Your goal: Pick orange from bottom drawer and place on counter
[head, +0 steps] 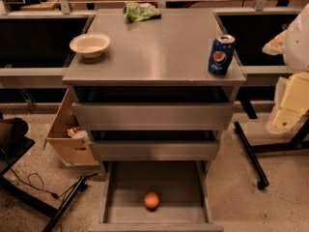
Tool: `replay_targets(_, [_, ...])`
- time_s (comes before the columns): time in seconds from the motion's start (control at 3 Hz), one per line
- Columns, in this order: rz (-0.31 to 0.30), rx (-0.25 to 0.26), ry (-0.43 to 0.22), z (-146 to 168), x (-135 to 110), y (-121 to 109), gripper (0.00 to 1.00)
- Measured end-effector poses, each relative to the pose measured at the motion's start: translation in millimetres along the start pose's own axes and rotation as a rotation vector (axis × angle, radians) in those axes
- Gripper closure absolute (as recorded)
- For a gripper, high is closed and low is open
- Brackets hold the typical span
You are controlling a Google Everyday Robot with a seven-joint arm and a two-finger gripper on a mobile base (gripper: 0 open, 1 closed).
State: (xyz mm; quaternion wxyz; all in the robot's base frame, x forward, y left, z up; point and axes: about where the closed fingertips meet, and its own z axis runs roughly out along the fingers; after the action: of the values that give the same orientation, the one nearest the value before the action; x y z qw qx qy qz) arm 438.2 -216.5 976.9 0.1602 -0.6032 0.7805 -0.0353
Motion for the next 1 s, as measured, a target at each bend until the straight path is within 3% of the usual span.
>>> replay_targets(0.33, [0.0,0.0,0.0,0,0,0,0.0])
replay_targets(0.67, [-0.008,0.038,-0.027,18,-10,-5,0.0])
replay_targets(1.0, [-0.004,0.026,-0.08,78,-20,13,0.0])
